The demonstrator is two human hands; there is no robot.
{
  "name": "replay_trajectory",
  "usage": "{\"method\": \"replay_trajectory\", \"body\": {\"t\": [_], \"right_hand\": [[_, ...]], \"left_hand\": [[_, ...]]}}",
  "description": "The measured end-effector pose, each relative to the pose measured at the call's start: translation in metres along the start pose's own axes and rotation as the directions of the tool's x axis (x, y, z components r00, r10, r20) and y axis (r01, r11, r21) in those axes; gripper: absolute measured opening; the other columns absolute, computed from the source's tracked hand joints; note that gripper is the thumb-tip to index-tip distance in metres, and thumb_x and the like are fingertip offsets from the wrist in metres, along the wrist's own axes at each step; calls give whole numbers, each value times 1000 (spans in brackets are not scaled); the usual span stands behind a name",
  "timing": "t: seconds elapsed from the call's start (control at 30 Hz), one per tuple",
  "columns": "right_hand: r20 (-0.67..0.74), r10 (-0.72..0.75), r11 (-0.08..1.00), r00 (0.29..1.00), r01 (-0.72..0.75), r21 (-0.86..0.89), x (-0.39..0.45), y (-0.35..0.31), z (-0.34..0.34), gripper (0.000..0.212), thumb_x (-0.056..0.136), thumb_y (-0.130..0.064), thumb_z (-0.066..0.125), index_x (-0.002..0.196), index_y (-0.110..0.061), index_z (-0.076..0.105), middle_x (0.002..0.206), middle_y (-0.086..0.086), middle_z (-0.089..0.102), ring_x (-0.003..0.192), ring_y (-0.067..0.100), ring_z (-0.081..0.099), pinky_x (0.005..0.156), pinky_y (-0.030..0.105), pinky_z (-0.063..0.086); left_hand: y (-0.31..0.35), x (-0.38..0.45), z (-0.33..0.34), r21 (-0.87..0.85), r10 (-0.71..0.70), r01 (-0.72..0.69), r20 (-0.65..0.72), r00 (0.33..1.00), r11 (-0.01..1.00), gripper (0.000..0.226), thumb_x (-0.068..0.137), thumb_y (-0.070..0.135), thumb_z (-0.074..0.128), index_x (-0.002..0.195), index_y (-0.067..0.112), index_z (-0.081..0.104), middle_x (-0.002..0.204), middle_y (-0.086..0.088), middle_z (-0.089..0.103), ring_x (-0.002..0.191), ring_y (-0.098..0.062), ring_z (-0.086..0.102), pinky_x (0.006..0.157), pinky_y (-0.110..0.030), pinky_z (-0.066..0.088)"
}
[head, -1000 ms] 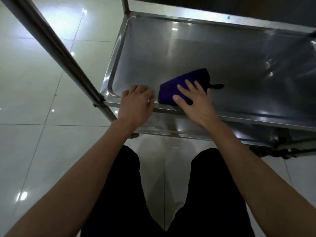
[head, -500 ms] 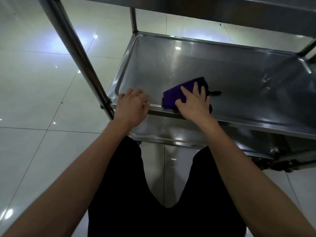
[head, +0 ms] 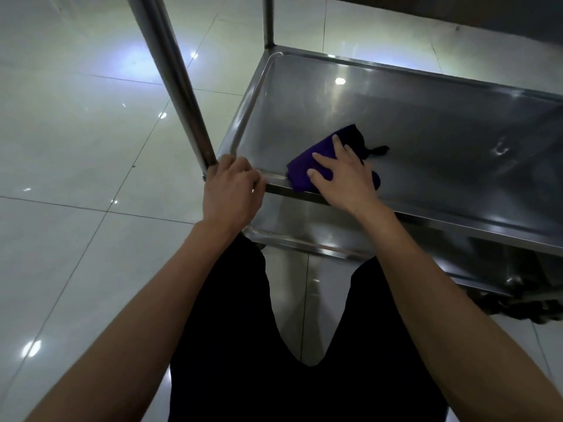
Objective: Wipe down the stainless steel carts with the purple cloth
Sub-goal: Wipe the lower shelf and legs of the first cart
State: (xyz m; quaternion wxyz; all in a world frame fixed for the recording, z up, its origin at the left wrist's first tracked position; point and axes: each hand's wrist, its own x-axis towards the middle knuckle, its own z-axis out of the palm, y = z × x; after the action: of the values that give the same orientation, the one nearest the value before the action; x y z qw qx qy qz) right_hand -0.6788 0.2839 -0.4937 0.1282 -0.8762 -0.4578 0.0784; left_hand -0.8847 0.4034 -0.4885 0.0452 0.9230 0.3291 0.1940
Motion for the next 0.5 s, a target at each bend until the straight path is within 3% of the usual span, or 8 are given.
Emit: {"method": "replay_trajectory", "body": {"t": [0.13,0.33,0.5], "right_hand": [[24,-56,998,998,56,-11,12,-28,7,57,97,-61,35,149,-39,40,168,-4,6,152,26,12,119,57,12],[63,-141,990,988,141,10,36,-66,15,55,98,-56,37,150,-39,38,167,-6,11,152,25,13,120,59,12],[110,-255,966,961,251,56,61,-97,19,49,99,-47,42,148,-40,42,162,-12,27,151,24,17,118,58,13]], "left_hand": [[3,-13,-3,-21,-39,39,5,999,999,27,100,29,52,111,17,74,110,-7,63,108,-29,54,81,-43,53],[-6,-21,-4,-146,-49,49,4,999,988,26,97,19,55,115,12,73,117,-3,68,107,-22,60,85,-35,52],[-8,-27,-1,-168,-50,46,-17,999,985,20,92,13,60,107,6,70,114,-7,65,99,-26,63,75,-38,53]]}}
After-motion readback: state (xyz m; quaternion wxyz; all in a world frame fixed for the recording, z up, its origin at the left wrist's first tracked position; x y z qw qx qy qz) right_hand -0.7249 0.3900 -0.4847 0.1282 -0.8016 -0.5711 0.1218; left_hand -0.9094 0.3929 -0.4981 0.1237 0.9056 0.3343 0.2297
